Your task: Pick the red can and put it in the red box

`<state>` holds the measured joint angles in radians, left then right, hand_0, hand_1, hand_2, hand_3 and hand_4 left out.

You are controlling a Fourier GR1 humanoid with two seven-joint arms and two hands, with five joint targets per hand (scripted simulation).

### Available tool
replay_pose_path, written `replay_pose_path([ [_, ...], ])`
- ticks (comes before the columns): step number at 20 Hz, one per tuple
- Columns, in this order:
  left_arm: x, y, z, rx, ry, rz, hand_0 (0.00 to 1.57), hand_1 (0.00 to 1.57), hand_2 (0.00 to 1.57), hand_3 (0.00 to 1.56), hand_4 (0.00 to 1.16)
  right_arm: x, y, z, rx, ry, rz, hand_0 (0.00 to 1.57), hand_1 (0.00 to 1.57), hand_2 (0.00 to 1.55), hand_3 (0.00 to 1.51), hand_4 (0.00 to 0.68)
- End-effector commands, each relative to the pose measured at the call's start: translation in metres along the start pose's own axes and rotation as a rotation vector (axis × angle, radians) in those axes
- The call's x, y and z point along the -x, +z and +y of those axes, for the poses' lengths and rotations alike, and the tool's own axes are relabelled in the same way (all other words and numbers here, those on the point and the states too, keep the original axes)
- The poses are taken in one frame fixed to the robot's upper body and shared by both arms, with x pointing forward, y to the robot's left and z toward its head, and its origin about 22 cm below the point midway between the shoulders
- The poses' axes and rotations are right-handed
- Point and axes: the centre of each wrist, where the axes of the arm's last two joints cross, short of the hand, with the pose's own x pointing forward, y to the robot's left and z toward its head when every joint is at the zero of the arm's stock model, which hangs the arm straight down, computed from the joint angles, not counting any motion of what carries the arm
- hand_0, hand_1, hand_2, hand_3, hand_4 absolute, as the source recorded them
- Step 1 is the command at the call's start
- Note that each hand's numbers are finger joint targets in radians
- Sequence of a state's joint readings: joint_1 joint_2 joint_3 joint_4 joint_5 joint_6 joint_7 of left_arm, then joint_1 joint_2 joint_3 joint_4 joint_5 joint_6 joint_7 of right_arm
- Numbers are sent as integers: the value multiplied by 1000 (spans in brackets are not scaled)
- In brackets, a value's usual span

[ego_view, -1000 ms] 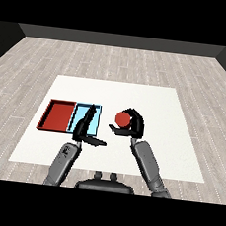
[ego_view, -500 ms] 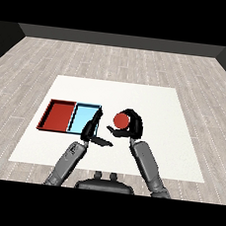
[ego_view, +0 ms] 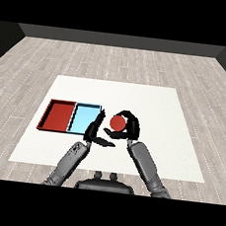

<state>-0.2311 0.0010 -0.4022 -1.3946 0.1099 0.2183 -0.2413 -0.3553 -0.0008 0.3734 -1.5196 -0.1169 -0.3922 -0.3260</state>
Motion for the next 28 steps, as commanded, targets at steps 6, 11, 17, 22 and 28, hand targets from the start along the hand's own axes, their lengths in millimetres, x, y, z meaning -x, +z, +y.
replay_pose_path([
  [6,-1,-16,-30,18,50,30,0,0,0,0,0,-15,-10,29,-28,-33,4,1454,1454,1442,1394,666],
  [11,6,-9,-16,45,34,5,0,0,0,0,0,-8,-3,24,-33,-116,23,1482,1482,1436,1400,644],
  [17,14,-3,-23,52,88,33,0,0,0,0,0,-7,0,30,-18,-144,-14,1507,1507,1450,1417,652],
  [22,11,-19,-43,59,77,2,0,0,0,0,0,6,-5,52,-42,-102,10,1524,1524,1454,1402,648],
  [28,12,-16,-37,-111,11,5,0,0,0,0,821,-11,5,52,-34,-95,17,1534,1534,1468,1405,649],
])
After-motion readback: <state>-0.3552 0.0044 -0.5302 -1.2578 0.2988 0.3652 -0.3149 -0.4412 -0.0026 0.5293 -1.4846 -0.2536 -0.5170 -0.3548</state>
